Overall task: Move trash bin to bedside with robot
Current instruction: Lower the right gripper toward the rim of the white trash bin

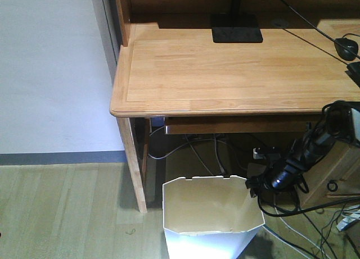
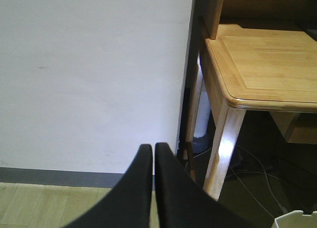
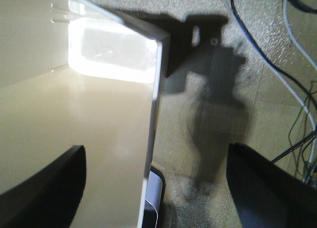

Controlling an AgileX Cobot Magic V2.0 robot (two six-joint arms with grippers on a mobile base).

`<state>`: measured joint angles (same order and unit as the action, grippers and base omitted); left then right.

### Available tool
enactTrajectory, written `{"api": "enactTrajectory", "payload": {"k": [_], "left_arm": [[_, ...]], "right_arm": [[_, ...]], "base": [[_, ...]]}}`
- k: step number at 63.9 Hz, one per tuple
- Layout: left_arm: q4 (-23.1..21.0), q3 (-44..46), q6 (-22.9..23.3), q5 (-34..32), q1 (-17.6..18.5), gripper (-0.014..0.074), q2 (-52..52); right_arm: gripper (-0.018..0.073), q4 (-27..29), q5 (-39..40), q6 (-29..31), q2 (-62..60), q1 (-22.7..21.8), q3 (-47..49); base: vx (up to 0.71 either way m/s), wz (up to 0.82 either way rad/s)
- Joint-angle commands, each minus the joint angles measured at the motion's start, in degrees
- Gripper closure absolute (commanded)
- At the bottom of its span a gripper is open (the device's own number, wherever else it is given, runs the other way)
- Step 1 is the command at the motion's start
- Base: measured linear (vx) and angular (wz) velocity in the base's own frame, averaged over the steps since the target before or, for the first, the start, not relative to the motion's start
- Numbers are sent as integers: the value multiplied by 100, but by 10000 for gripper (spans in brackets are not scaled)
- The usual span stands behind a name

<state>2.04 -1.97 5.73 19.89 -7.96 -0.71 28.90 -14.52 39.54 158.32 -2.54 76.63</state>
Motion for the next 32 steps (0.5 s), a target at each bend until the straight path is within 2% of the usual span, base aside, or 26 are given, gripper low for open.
{"api": "enactTrajectory", "payload": {"k": [1, 19, 32], "left_arm": [[-13, -19, 25, -376, 17, 603, -81], [-13, -19, 25, -376, 17, 603, -81], [-13, -19, 25, -376, 17, 603, -81]], "right_arm": [[-7, -37, -72, 66, -62, -25, 228], [-7, -59, -373, 66, 706, -25, 1032], [8, -53, -917, -3, 1208, -25, 1813]], "base": [[0, 0], [0, 0], [0, 0]]}}
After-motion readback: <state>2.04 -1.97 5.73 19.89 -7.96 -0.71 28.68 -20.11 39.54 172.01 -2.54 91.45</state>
